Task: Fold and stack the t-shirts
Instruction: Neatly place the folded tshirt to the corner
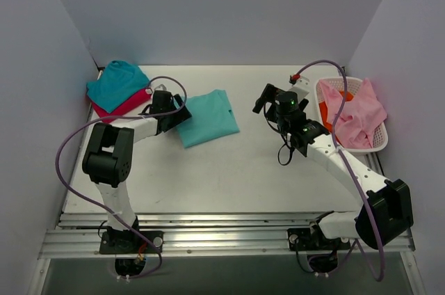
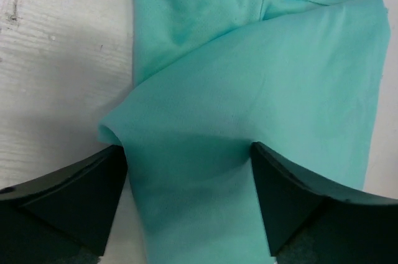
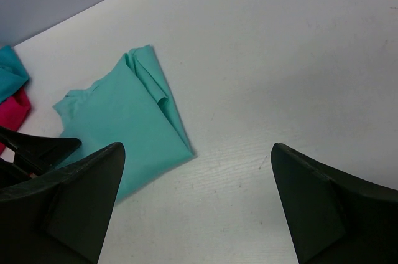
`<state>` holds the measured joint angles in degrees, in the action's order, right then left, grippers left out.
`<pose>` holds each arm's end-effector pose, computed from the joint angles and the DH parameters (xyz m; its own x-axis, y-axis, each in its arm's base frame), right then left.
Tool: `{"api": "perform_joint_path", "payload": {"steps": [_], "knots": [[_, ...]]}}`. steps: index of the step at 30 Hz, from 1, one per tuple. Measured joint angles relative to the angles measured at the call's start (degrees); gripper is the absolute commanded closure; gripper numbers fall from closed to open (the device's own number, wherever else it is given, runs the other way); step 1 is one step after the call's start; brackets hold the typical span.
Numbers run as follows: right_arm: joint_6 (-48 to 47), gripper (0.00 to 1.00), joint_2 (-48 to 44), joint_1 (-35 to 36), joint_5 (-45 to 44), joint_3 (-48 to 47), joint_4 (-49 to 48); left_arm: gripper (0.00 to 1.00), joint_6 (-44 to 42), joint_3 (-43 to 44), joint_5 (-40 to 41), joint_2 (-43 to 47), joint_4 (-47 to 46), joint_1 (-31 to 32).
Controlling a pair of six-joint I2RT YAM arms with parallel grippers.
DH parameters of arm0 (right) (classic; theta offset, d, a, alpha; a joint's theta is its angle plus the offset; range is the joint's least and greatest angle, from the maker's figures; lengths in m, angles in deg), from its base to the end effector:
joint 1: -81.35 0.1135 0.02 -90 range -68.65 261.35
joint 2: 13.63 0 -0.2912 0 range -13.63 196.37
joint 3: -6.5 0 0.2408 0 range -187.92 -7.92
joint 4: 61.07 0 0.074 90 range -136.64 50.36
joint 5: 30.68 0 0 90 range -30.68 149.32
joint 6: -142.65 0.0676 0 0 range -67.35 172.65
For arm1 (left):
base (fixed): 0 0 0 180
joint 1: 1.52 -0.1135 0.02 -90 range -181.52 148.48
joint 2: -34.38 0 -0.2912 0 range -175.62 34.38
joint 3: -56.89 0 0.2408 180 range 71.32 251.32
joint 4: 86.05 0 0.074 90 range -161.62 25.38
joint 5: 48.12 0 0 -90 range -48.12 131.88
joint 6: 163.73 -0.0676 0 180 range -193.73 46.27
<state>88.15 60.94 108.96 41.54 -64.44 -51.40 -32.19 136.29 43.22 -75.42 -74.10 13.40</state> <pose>0.2909 0.1289 0.3471 -0.2693 0.4832 -0.8331 -0.0265 0.8610 0.5079 0.4168 -0.1094 0.1703 -0.6468 -0.5137 -0.5636 -0.2515 0.8414 -0.4783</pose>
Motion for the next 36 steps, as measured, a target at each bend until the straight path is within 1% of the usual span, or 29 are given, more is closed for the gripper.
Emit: {"api": "perform_joint_path", "payload": {"steps": [1, 2, 3, 5, 12, 15, 18, 20, 23, 28, 36], "knots": [[0.0, 0.00, 0.0, -0.2, 0.0, 0.0, 0.0, 0.33, 0.1, 0.4, 0.1, -0.6, -0.1, 0.1], [0.0, 0.00, 0.0, -0.3, 0.0, 0.1, 0.0, 0.44, 0.4, 0.7, 0.1, -1.1, -0.4, 0.1], [0.0, 0.00, 0.0, -0.5, 0.0, 0.2, 0.0, 0.63, 0.5, 0.9, 0.0, -1.7, -0.5, 0.2], [0.0, 0.00, -0.1, -0.8, 0.0, 0.3, 0.0, 0.97, 1.1, 1.3, -0.2, -3.2, -1.3, 0.1], [0.0, 0.00, -1.9, -1.4, 0.1, 1.9, -0.2, 0.98, 0.8, 6.1, -1.2, -7.1, -1.6, 0.1], [0.0, 0.00, -3.0, -1.4, 0.1, 2.4, -0.2, 0.98, -1.0, 8.5, -1.4, -7.5, 1.8, -0.3], [0.2, 0.00, -4.0, -1.4, 0.4, 2.7, -0.2, 0.98, -4.1, 12.2, -1.4, -7.5, 7.6, -1.8], [0.3, 0.00, -4.7, -1.4, 0.7, 2.8, -0.2, 0.98, -7.0, 16.6, -1.4, -7.8, 12.4, -3.7], [0.5, 0.00, -6.1, -1.4, 1.0, 3.3, -0.3, 0.98, -10.9, 25.8, -1.4, -9.1, 18.8, -6.5], [0.5, 0.00, -7.4, -1.4, 1.4, 3.6, -0.5, 0.98, -15.9, 40.6, -1.2, -11.5, 25.0, -10.5], [0.5, 0.00, -7.5, -1.4, 3.1, 3.7, -1.0, 0.98, -16.8, 51.3, -5.2, -15.7, 30.4, -18.5]]}}
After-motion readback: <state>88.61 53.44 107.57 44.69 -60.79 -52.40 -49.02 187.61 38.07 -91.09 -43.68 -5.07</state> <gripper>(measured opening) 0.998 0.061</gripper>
